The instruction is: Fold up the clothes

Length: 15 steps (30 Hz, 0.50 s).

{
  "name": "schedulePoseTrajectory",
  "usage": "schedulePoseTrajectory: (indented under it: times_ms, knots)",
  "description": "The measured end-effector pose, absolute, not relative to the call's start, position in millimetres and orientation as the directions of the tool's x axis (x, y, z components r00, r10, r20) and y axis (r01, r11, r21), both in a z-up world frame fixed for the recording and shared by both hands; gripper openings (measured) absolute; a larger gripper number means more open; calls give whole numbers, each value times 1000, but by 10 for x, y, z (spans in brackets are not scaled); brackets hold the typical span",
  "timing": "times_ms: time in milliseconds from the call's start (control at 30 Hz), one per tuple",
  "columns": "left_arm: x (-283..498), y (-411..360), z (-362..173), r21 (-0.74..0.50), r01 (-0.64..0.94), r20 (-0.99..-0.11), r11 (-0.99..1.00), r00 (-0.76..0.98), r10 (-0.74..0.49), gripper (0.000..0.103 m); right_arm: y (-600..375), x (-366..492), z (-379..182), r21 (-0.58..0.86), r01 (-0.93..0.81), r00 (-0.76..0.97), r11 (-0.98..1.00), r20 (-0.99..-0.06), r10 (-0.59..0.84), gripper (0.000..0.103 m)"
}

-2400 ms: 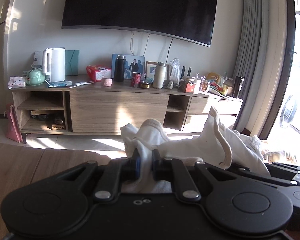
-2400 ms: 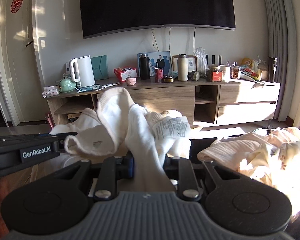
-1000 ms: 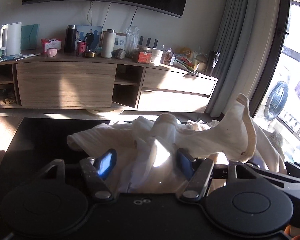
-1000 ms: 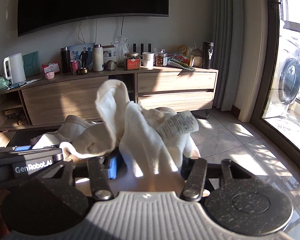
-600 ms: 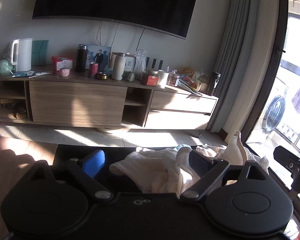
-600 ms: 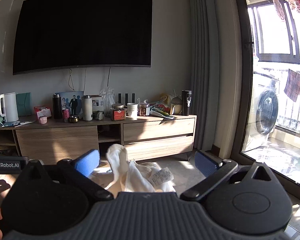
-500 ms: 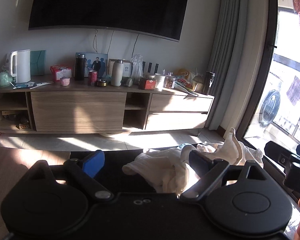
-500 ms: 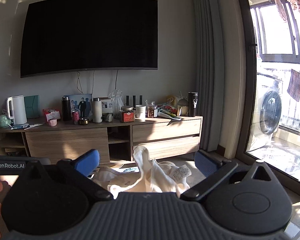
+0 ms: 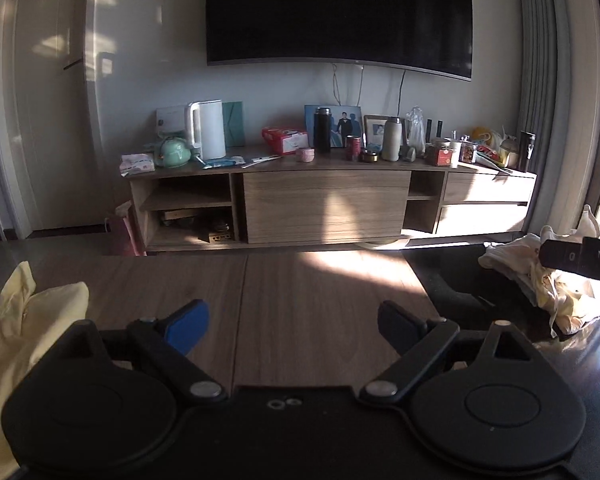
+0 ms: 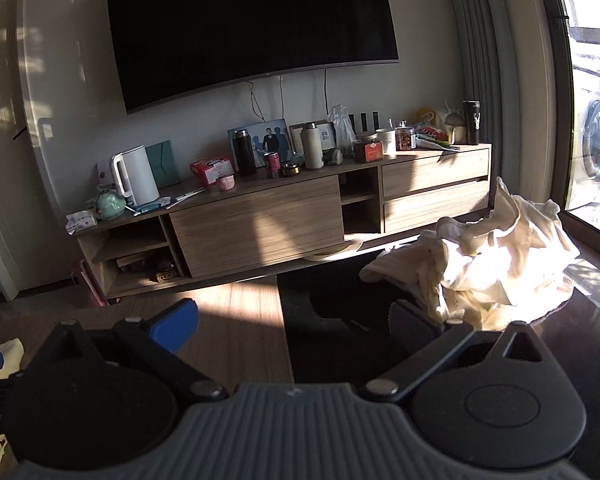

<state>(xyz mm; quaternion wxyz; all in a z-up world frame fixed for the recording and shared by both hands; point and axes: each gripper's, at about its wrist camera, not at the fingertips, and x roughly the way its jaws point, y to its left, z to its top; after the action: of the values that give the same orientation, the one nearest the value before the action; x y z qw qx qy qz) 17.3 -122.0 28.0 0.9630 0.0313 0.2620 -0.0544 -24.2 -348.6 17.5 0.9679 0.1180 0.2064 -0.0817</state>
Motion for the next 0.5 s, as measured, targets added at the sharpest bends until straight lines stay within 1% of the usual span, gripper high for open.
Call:
schedulePoseTrajectory:
  times_ms: [100, 133, 267, 367, 500]
  knots:
    - [180, -835, 233, 56, 37, -526, 998, 850, -2, 92, -3048, -235, 64, 120, 160, 885, 980, -457, -89, 103]
    - [185, -763, 209, 55, 32, -528, 998, 849, 2, 92, -2910, -207, 42, 95, 151, 878, 984, -470, -89, 103]
    - [221, -330, 5, -27, 16, -537, 1000, 843, -28, 92, -2567, -109, -31, 51, 132, 863, 990, -497, -90, 103]
    - [353, -100, -75, -81, -21, -568, 997, 823, -29, 92, -2423, -15, -89, 17, 137, 854, 990, -508, -110, 103]
    - [351, 8, -49, -75, -32, -544, 997, 839, -14, 92, -2397, 80, -123, 77, 144, 848, 987, -523, -83, 103]
